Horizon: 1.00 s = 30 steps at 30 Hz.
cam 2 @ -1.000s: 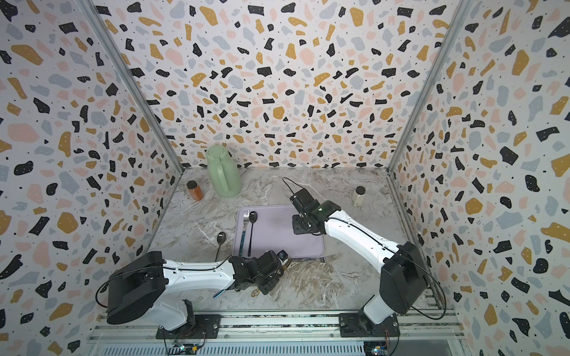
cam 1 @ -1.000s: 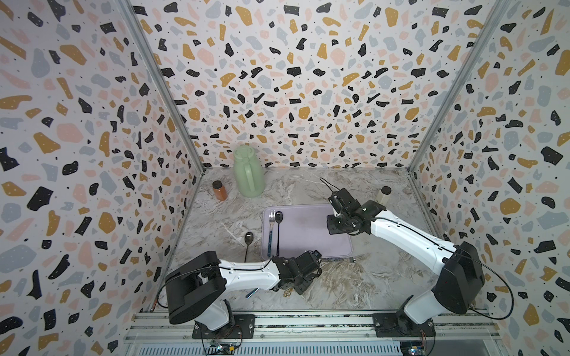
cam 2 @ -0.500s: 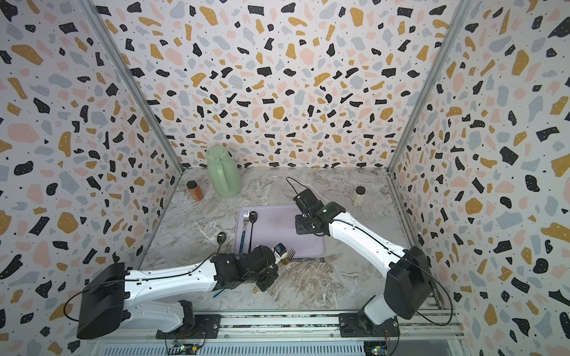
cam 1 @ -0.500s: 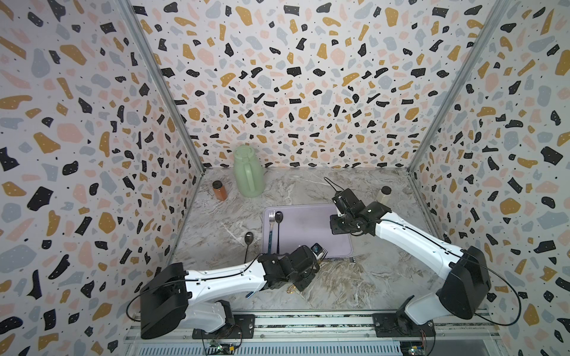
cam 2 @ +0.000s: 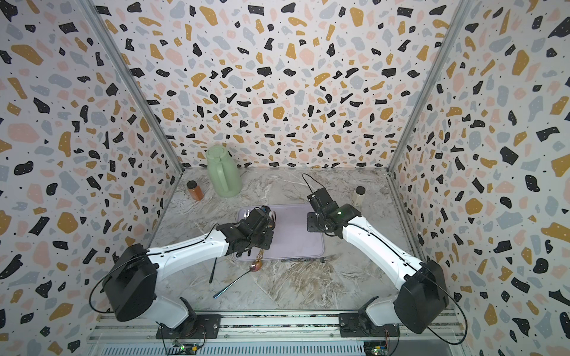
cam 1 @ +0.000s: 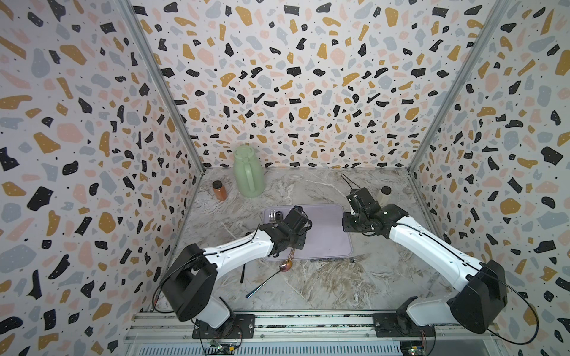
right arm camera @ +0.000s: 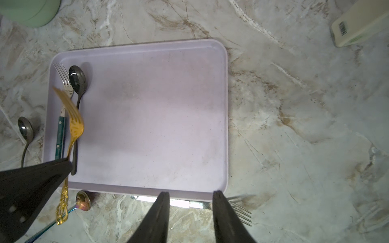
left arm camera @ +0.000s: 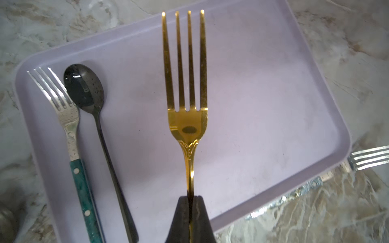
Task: Set the spoon and fork side by side
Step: Pick up the fork at the center of the board, then place the fork on the tray.
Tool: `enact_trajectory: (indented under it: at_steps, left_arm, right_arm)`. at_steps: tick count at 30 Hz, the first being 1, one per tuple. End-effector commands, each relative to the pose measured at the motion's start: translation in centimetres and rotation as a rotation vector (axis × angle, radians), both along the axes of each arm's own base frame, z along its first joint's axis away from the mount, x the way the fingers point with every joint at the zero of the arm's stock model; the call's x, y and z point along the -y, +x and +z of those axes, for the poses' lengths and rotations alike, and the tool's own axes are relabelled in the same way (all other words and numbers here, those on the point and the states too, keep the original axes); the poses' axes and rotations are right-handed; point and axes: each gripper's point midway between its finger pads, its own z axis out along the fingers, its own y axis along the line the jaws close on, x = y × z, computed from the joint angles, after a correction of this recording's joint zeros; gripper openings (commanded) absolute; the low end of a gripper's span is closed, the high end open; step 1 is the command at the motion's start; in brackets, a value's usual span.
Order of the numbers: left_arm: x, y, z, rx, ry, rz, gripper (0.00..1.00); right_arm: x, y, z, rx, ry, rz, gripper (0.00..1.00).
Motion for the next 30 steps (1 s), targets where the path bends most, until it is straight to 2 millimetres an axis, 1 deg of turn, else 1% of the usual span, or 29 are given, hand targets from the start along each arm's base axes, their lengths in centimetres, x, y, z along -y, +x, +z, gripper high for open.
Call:
enact_trajectory:
  at_steps: [1,5,9,15,19,22,23,25,26,28,30]
  left_arm:
    - [0.7,3.2,0.4,0.021,-0.060,0.108,0.00]
    - [0.7,5.0,-1.6,-0.023,-0.062,0.178,0.00]
    - [0.5,6.0,-3.1,-0.052,-0.054,0.216,0.00]
    - [0.2,6.3,-5.0,-0.094,-0.041,0.239,0.00]
    - [-0.6,6.2,-5.6,-0.111,-0.016,0.267,0.00]
    - [-0.7,6.0,-5.7,-0.121,-0.006,0.270,0.01]
    - [-0.7,6.0,-5.6,-0.123,-0.004,0.271,0.07]
    - [-0.8,5.9,-5.5,-0.131,0.005,0.266,0.27]
    - [-0.8,5.8,-5.2,-0.133,0.007,0.261,0.32]
    - [-1.0,5.6,-4.2,-0.127,0.010,0.252,0.39]
    - [-1.5,4.9,-3.1,-0.121,0.020,0.237,0.43]
  right_arm:
    - [0.1,-0.4,-0.2,-0.025,0.008,-0.004,0.40]
    - [-0.2,-0.6,-0.7,-0.045,0.020,-0.003,0.40]
    - [-0.4,-0.7,-1.2,-0.060,0.024,-0.002,0.40]
    - [-0.5,-0.5,-1.4,-0.065,0.027,0.002,0.40]
    - [-0.6,-0.6,-1.5,-0.071,0.031,0.002,0.40]
    - [-0.7,-0.6,-1.5,-0.075,0.037,0.001,0.40]
    - [-0.8,-0.6,-1.5,-0.073,0.041,0.001,0.40]
    - [-0.9,-0.6,-1.5,-0.075,0.045,0.000,0.40]
    - [-0.9,-0.6,-1.5,-0.077,0.046,0.000,0.40]
    - [-0.9,-0.6,-1.5,-0.078,0.049,0.001,0.40]
    - [-1.0,-0.7,-1.3,-0.079,0.057,0.000,0.40]
